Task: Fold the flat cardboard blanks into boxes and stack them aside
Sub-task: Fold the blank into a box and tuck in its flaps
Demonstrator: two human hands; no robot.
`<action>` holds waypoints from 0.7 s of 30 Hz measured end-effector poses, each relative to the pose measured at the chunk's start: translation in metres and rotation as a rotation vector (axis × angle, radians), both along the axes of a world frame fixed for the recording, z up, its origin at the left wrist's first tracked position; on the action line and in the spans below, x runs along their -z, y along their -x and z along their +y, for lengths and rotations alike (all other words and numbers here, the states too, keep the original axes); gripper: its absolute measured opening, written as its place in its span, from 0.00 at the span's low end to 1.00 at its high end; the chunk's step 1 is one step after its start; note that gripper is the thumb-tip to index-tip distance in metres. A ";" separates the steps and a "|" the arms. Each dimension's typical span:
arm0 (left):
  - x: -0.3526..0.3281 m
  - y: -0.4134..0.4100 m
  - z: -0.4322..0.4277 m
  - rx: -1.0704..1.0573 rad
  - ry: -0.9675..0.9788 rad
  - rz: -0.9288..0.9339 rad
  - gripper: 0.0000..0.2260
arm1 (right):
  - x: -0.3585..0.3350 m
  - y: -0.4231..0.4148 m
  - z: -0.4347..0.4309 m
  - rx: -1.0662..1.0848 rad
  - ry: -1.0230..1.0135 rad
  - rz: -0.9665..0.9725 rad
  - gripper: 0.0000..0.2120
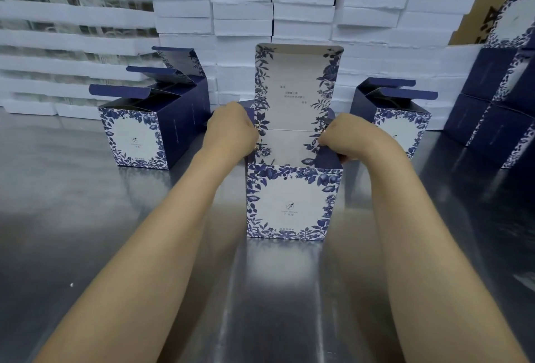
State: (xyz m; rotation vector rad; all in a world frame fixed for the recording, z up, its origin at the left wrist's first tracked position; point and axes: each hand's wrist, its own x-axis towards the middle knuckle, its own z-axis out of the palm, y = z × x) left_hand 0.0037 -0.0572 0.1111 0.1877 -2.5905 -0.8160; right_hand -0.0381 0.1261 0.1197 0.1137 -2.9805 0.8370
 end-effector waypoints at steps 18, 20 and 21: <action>-0.022 -0.017 -0.049 0.172 0.008 -0.632 0.28 | -0.015 -0.029 0.008 -0.180 0.084 -0.331 0.21; -0.022 -0.015 -0.044 0.203 -0.014 -0.639 0.27 | -0.014 -0.030 0.006 -0.204 0.069 -0.368 0.19; -0.022 -0.016 -0.043 0.214 -0.022 -0.632 0.25 | -0.013 -0.030 0.005 -0.204 0.078 -0.373 0.19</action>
